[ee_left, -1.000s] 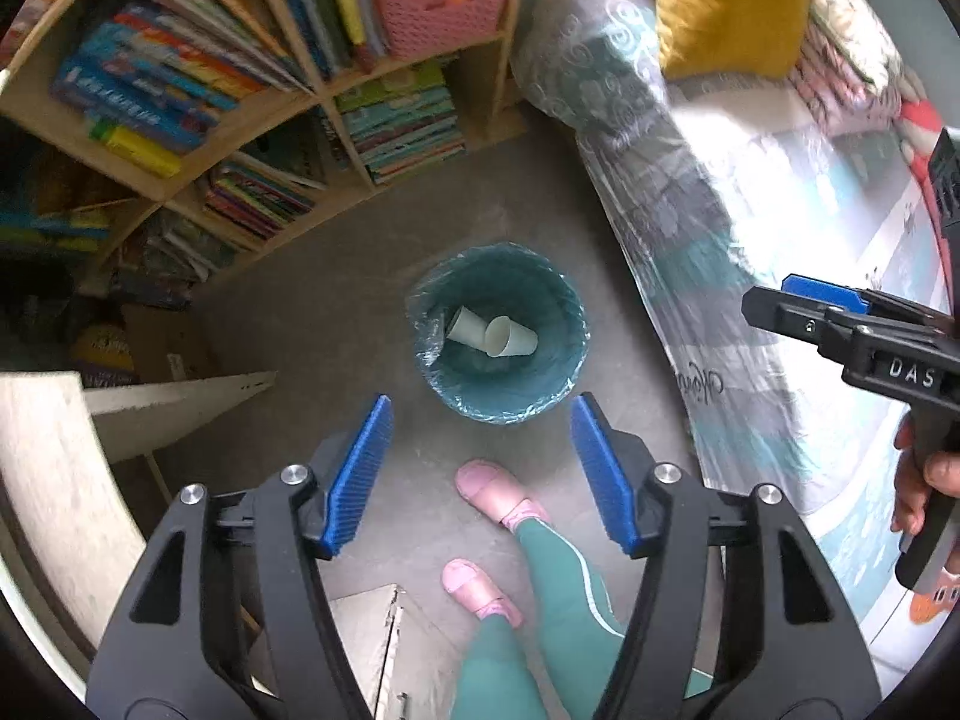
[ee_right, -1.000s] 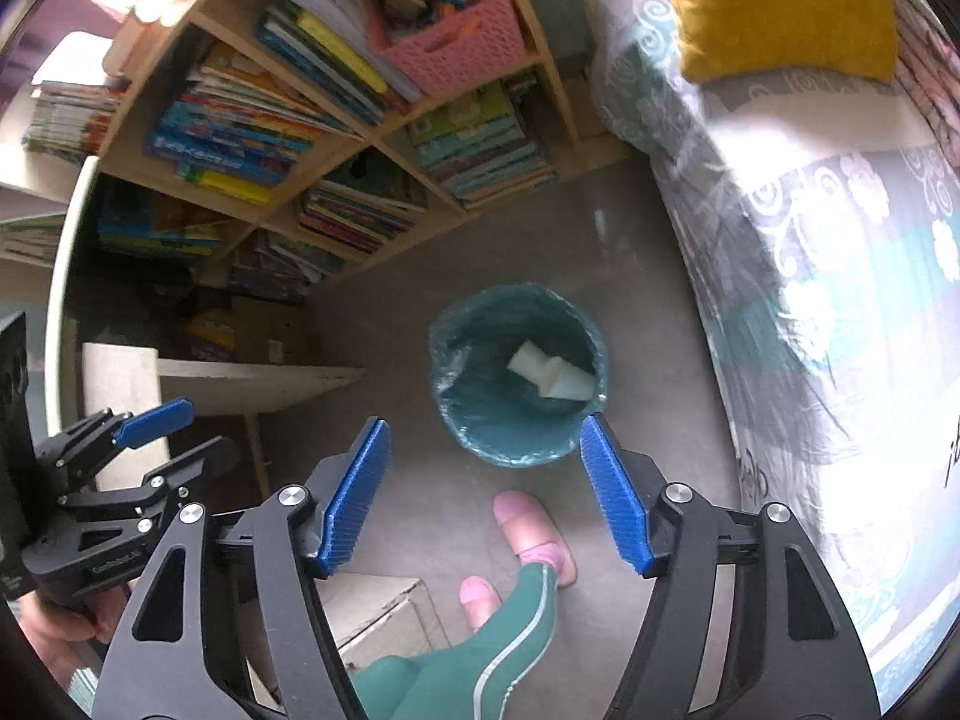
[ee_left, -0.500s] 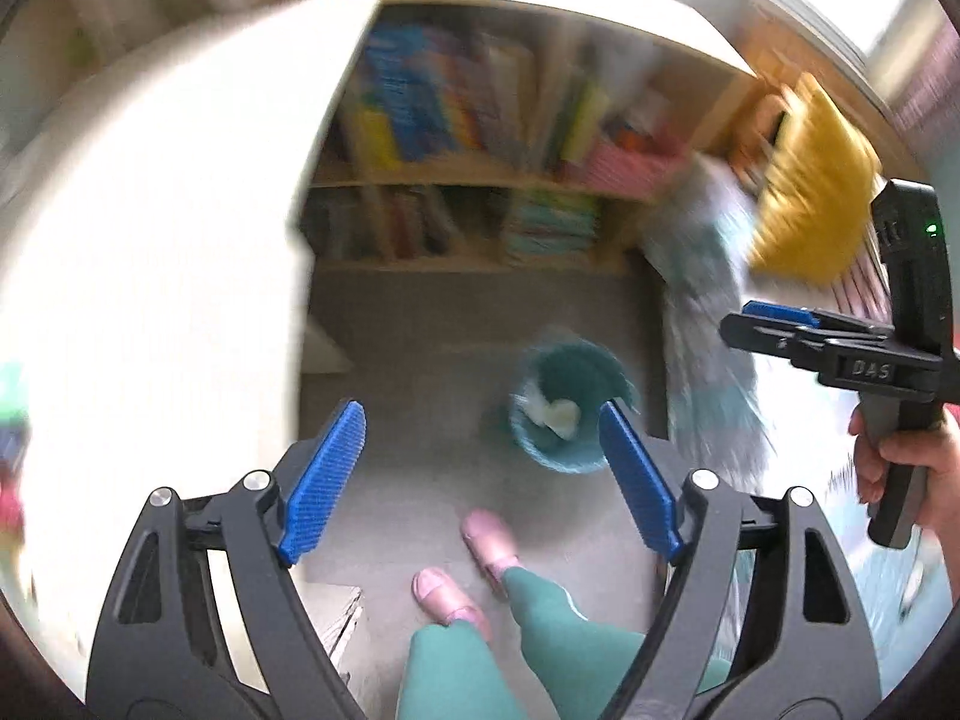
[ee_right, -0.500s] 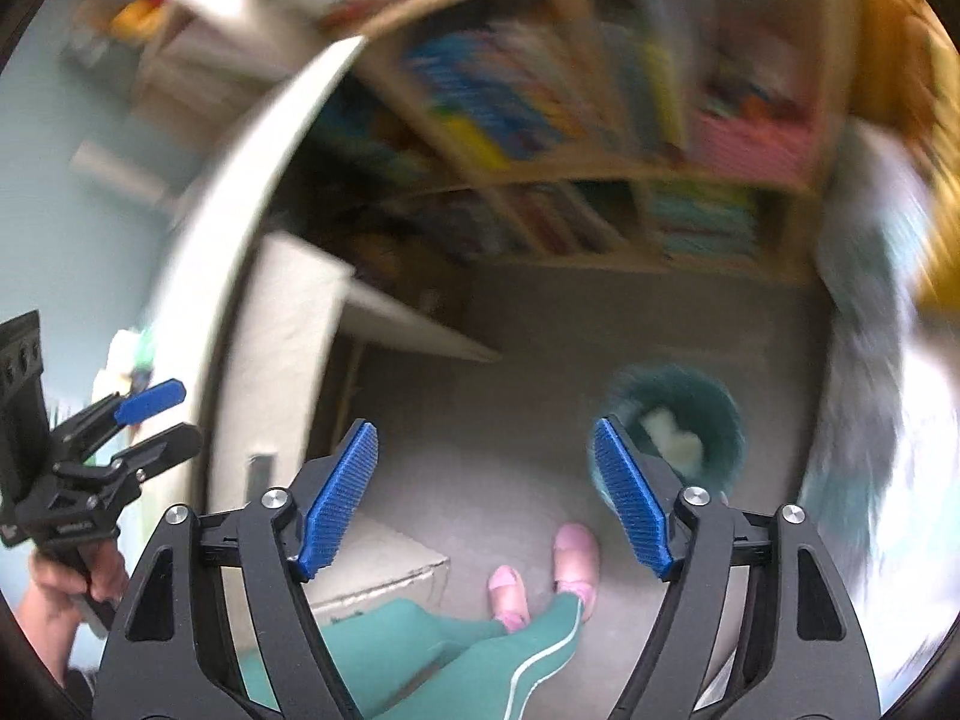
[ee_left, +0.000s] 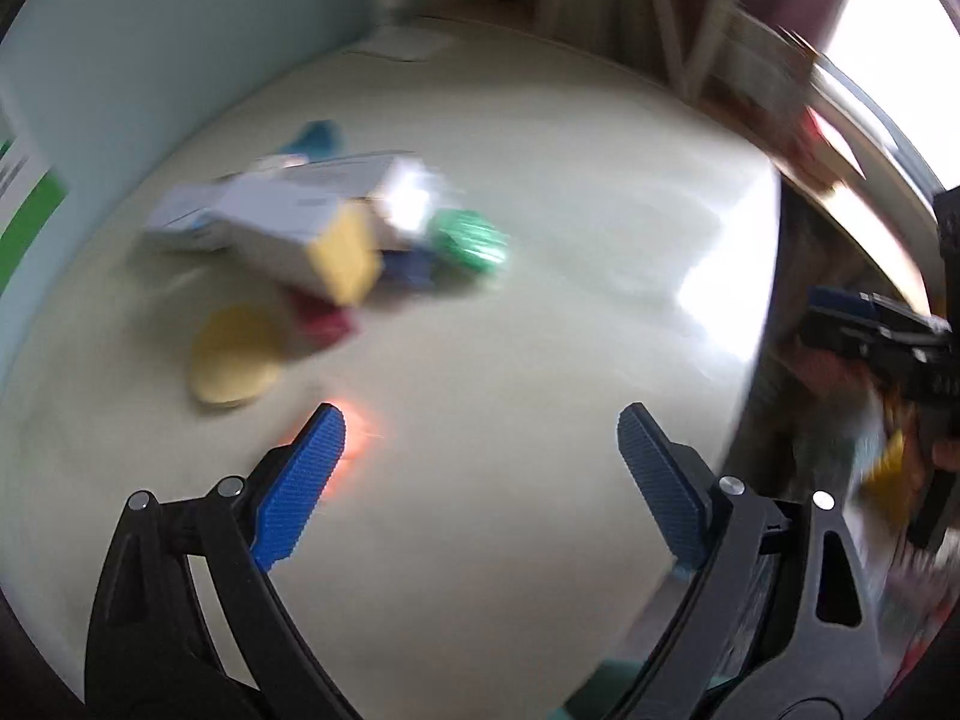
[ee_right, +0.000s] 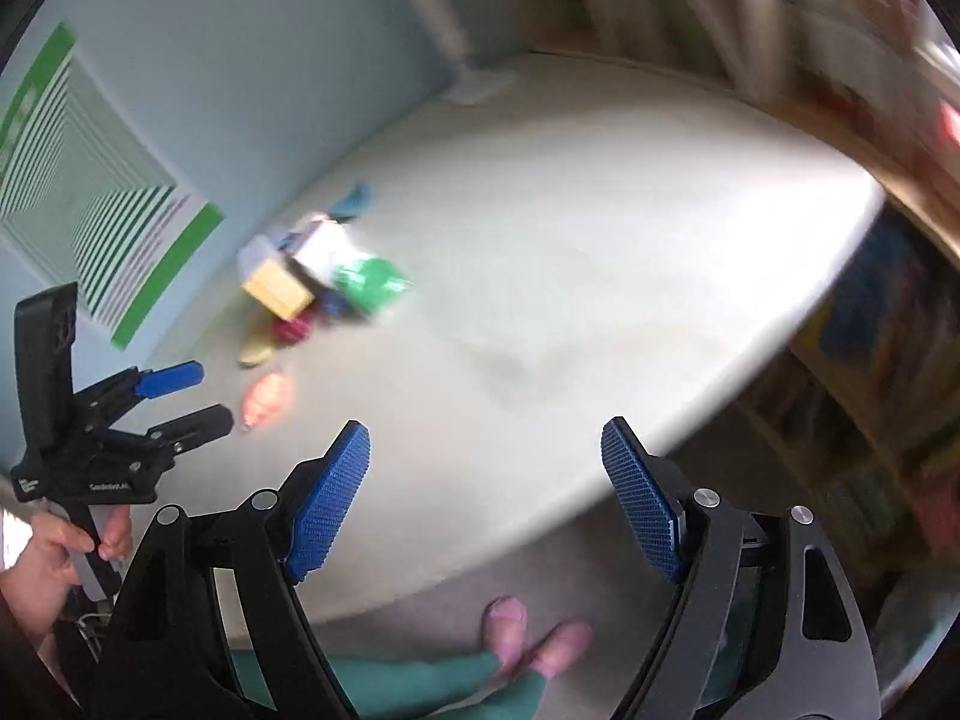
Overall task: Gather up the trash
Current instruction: 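Swing both open tools back toward the table, then grasp the long white box with the left tool while the right tool grasps the gold-trimmed box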
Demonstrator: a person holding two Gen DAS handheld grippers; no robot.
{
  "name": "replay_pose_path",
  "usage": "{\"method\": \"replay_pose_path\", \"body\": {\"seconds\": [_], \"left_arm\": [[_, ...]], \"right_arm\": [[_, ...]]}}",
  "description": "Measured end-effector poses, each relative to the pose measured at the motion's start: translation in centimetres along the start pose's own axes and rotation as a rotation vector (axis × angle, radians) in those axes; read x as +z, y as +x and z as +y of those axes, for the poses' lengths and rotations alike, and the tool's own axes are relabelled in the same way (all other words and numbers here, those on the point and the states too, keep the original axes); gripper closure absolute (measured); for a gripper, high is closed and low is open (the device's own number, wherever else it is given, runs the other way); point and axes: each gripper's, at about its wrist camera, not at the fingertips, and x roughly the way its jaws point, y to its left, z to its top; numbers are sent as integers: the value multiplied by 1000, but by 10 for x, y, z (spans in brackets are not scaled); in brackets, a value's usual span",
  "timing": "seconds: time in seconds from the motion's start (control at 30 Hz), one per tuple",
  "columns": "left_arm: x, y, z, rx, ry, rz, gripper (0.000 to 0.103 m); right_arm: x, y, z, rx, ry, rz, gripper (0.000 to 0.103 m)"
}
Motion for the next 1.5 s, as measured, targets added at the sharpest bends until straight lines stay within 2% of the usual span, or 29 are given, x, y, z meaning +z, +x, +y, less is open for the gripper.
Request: {"method": "replay_pose_path", "body": {"seconds": [0.13,0.33,0.53,0.7,0.97,1.17,1.27,1.37,1.5], "left_arm": [[11,2,37,3,-95,-31,12],[27,18,56,55,-127,-45,12],[48,37,68,114,-170,-40,12],[57,48,78,114,-235,-34,12],[67,60,86,136,-261,-31,12],[66,68,97,143,-288,-9,13],[64,70,101,145,-304,-6,18],[61,71,110,132,-334,1,26],[56,74,122,128,-359,15,38]], "right_arm": [[29,26,39,29,-98,18,23],[61,63,80,71,-227,72,23],[99,103,92,149,-349,155,23],[126,130,100,236,-447,236,23],[142,171,114,349,-617,356,23],[145,193,127,383,-706,386,24],[145,201,133,375,-753,391,24],[143,208,137,374,-800,394,33],[141,217,141,358,-842,381,40]]}}
